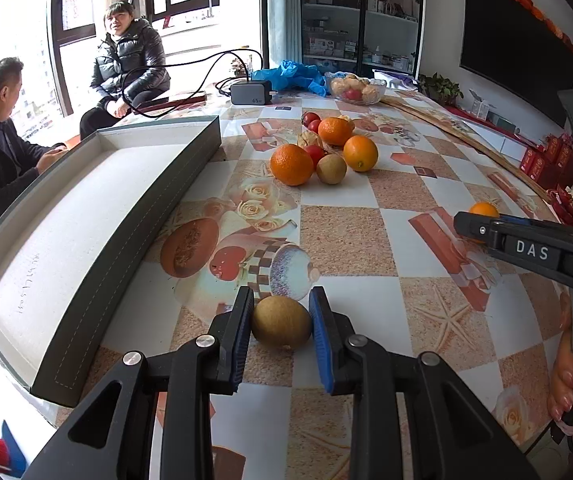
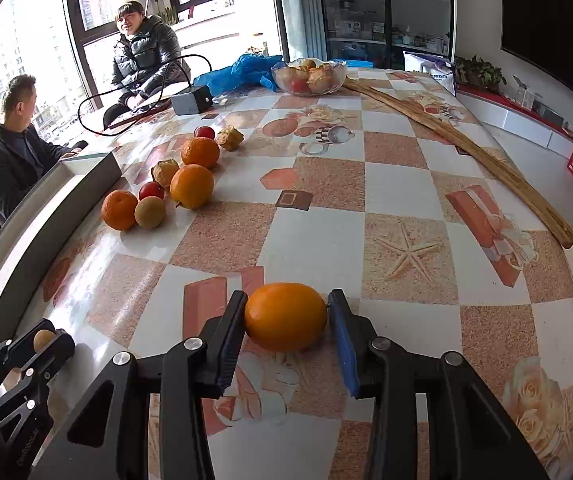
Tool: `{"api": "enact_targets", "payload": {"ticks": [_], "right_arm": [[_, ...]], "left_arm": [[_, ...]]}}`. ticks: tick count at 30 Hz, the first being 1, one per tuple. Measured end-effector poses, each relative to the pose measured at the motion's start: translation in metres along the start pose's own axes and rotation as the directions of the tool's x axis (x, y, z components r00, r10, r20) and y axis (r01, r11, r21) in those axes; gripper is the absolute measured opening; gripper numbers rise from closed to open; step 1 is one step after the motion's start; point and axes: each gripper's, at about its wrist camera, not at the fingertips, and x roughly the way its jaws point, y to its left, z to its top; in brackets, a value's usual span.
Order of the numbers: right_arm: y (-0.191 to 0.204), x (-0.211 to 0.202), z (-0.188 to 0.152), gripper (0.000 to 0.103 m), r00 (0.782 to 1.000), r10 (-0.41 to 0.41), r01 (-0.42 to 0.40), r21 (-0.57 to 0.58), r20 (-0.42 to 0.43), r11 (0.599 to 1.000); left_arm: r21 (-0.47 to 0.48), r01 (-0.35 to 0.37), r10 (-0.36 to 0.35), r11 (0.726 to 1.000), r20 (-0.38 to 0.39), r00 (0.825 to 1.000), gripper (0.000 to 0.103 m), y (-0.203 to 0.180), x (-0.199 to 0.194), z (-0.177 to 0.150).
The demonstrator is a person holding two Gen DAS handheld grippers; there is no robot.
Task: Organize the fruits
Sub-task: 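Carry the brown kiwi in the left tool toward the white tray while the right tool carries an orange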
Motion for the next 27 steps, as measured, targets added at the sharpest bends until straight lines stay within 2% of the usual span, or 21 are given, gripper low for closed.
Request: {"api": "enact_targets", "payload": {"ticks": [3, 5, 7, 11, 15, 18, 24, 27], "right_arm": [[0.007, 0.002, 0.002, 0.042, 0.999, -0.038, 0.037, -0.04, -0.023, 0.999], [0.013, 0.004, 0.008, 0.042, 0.998, -0.044, 0.041, -0.062, -0.052, 0.997], [0.019, 0.004, 0.016, 0.042, 0.997, -0.024, 0.019, -0.066, -0.073, 0.998], [0.051, -0.005, 0.045, 0.04, 0.997, 0.043, -0.051, -0.121, -0.063, 0.991], [0.098, -0.013, 0.075, 0.04, 0.986, 0.15, -0.16, -0.179, -0.07, 0.971], [0.137, -0.008, 0.094, 0.04, 0.968, 0.233, -0.248, -0.201, -0.095, 0.948], [0.208, 0.014, 0.116, 0.04, 0.923, 0.349, -0.38, -0.232, -0.164, 0.895], [0.233, 0.025, 0.118, 0.04, 0.896, 0.394, -0.436, -0.231, -0.207, 0.87]], "left_arm": [[-0.009, 0.052, -0.052, 0.999, -0.003, 0.999, 0.031, 0.002, -0.005, 0.004], [-0.001, 0.065, -0.065, 0.998, 0.031, 0.997, 0.031, 0.003, -0.015, 0.009], [0.005, 0.072, -0.072, 0.997, 0.07, 0.995, 0.031, 0.006, -0.027, 0.018], [-0.028, 0.069, -0.066, 0.997, 0.097, 0.993, 0.031, 0.03, -0.042, 0.042], [-0.102, 0.019, -0.008, 0.995, 0.108, 0.994, 0.031, 0.073, -0.048, 0.065], [-0.144, -0.073, 0.087, 0.987, 0.093, 0.992, 0.031, 0.106, -0.046, 0.079], [-0.231, -0.207, 0.214, 0.951, 0.003, 0.977, 0.031, 0.168, -0.021, 0.083], [-0.289, -0.218, 0.211, 0.932, -0.057, 0.976, 0.031, 0.189, -0.006, 0.076]]}}
